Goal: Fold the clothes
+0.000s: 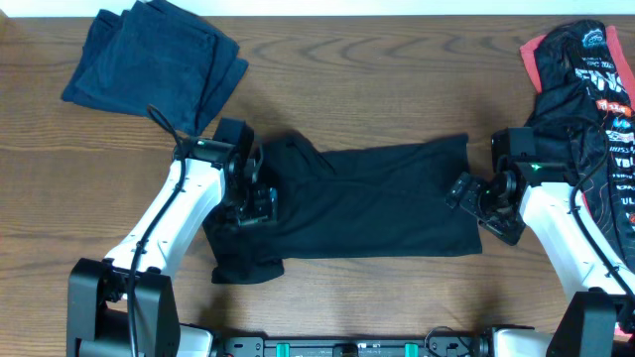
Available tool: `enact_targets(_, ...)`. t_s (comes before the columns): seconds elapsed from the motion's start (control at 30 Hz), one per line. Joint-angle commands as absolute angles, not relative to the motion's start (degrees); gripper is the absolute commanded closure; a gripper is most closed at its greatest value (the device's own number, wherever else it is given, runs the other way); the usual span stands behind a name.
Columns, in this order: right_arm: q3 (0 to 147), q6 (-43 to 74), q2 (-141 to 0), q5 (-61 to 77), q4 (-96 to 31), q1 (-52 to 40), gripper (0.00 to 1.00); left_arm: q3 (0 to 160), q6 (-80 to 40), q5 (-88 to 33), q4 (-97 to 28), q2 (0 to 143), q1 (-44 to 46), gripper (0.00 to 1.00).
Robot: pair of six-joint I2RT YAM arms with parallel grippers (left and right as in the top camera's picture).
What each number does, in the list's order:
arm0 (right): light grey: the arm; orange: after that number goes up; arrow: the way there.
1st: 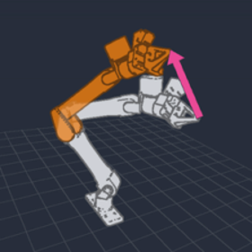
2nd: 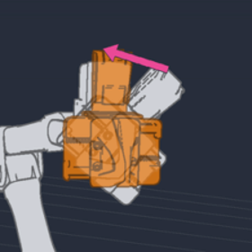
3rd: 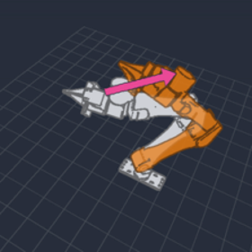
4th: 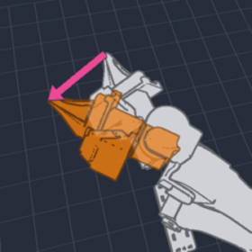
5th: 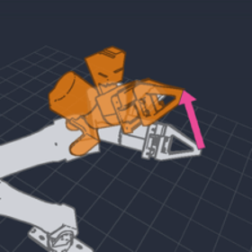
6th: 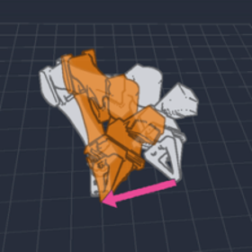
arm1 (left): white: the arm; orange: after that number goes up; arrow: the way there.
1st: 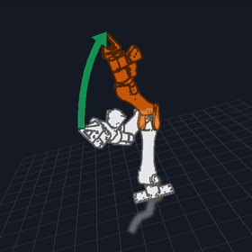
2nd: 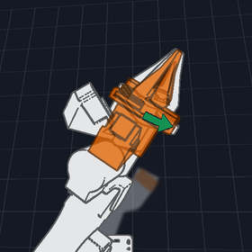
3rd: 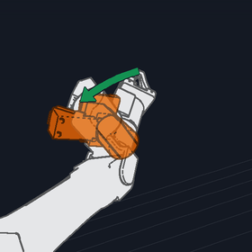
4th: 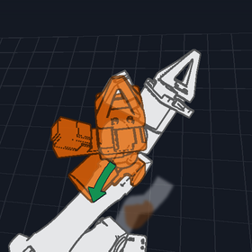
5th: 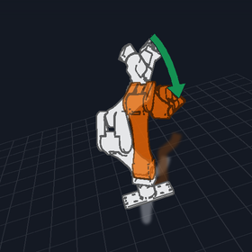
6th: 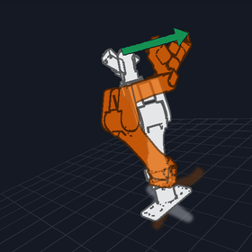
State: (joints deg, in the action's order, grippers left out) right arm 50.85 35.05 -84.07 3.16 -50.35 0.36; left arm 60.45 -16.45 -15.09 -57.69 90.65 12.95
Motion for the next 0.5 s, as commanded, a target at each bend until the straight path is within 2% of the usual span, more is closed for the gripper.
enact_targets(0.0,50.7,32.7,-83.5,6.7,-49.8,0.7,0.01,60.2,-17.3,-16.3,-53.2,90.8,13.0,0.21)
enact_targets(0.37,50.7,30.6,-83.5,8.4,-50.6,-0.5,0.01,60.2,-22.9,-16.9,-46.0,97.5,13.0,0.21)
enact_targets(0.47,50.7,30.5,-83.5,8.4,-50.9,-0.5,0.01,60.2,-22.8,-17.4,-43.3,99.7,13.0,0.26)
